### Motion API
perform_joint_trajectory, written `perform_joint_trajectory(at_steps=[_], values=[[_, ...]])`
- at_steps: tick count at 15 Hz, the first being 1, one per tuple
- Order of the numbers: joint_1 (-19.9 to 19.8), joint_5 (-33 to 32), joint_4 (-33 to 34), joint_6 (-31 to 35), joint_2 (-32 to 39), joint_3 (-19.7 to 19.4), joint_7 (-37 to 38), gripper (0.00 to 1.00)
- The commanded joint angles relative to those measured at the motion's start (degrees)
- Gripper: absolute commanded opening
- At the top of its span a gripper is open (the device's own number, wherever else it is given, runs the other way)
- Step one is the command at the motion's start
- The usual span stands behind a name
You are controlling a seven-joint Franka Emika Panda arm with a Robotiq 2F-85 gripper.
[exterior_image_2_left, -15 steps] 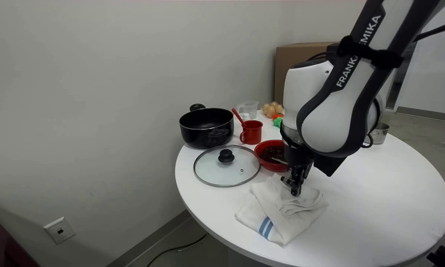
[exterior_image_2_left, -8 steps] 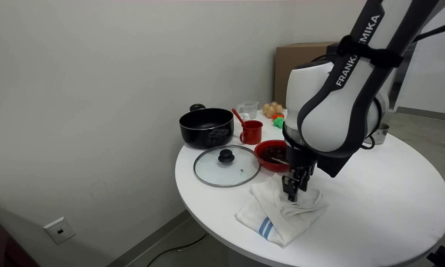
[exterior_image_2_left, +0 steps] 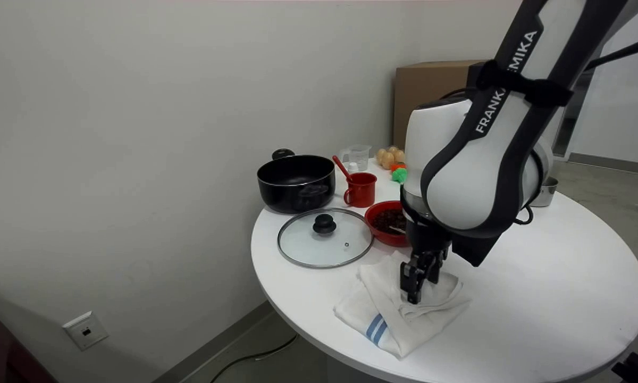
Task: Move the silver pot to the right side of the table, use the white and blue towel to wipe the table
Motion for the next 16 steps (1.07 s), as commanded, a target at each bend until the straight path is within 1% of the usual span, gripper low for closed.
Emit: perform_joint_trajectory(at_steps=[1,3,4,5,7,8,9,10,11,12,16], values=[[-1.28,1.89,-0.32,1.24,0.56,0.93,-2.59,0.45],[-1.56,1.90,-0.98,1.34,-0.25,0.95,-2.67,0.30],[-2.31,2.20,-1.59,1.13,-0.73,1.31,-3.24,0.23],[-2.70,2.30,-1.97,1.01,-1.09,1.31,-3.51,0.14],[-4.24,2.52,-3.57,0.87,-2.26,0.98,-4.85,0.02],[-6.06,3.17,-4.80,0.92,-2.96,1.24,-6.28,0.00],[-7.33,3.82,-5.72,0.94,-3.77,1.44,-7.25,0.02],[-9.06,4.48,-7.27,1.31,-4.34,1.38,-8.69,0.02],[-10.27,4.85,-8.51,1.52,-4.93,1.08,-9.62,0.00],[-11.62,5.04,-9.89,1.73,-5.68,0.53,-10.72,0.03],[-15.86,4.62,-15.75,1.89,-9.99,-1.70,-14.33,0.03]])
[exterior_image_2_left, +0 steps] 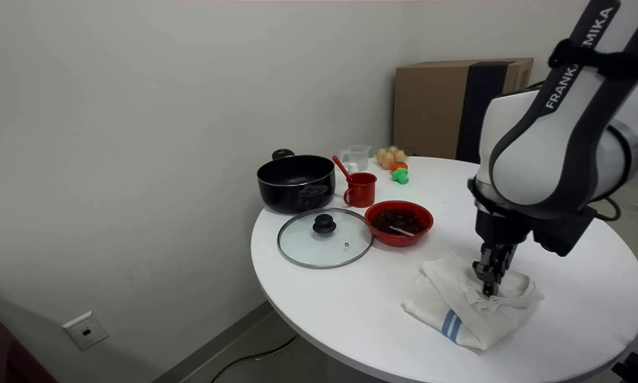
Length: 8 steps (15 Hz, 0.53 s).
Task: Move the silver pot to the right side of the table, use the white and blue towel to wipe the table
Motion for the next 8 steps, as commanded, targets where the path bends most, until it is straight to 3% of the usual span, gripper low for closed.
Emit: perform_joint_trajectory(at_steps=[1,3,8], values=[[-3.06,0.95,-7.32,1.91,-5.01,-2.17,-4.77,0.03],[-4.30,-0.11,-10.62,1.80,-8.33,-4.65,-6.40,0.03],[-6.41,-3.88,-6.86,0.80,-9.15,-14.43,-8.64,0.03]])
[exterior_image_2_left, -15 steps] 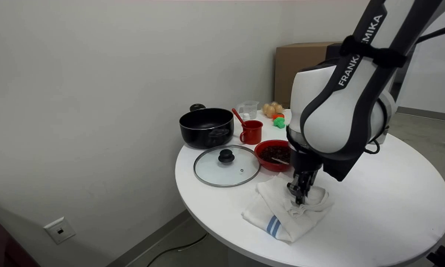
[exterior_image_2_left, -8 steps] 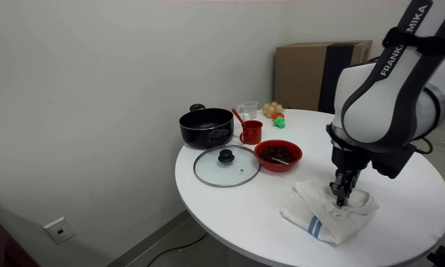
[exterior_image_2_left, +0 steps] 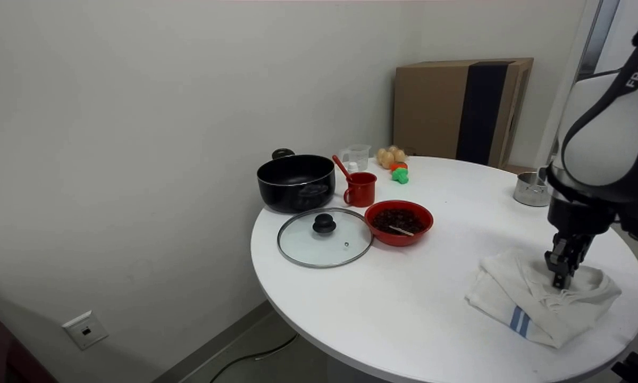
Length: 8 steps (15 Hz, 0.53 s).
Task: Move the silver pot to the right side of the table, use the white and blue towel to wipe the table
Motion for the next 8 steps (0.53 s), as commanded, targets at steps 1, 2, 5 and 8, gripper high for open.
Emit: perform_joint_trajectory(at_steps=[1,2,5,8], values=[[-2.18,-2.96,0.33,0.40,-2.84,-5.99,-2.57,0.03],[-3.10,-3.22,0.57,0.01,-3.33,-7.20,-3.35,0.03],[-5.14,-3.79,0.48,-0.13,-4.13,-9.82,-5.77,0.03],[-6.04,-5.13,2.52,-0.15,-1.95,-11.95,-6.32,0.03]])
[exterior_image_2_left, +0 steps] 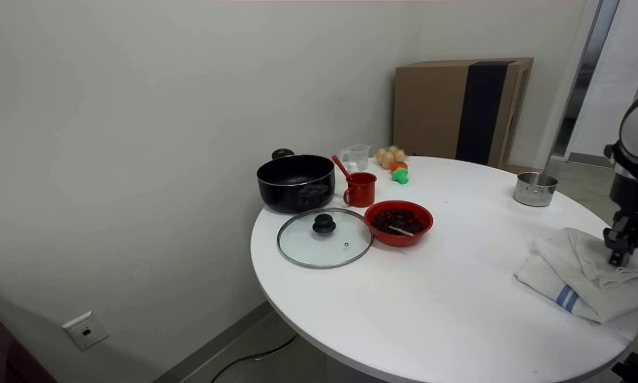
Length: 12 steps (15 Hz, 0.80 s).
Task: Move the silver pot to the right side of the table, use the white and blue towel to wipe the table
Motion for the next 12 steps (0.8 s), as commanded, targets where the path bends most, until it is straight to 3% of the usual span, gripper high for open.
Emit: perform_joint_trajectory(at_steps=[1,12], values=[[-1.28,-0.76,2.95,-0.56,2.31,-1.32,-1.96,0.03],[-9.37,5.20,19.04,-5.77,14.22,3.67,-7.25,0.03]])
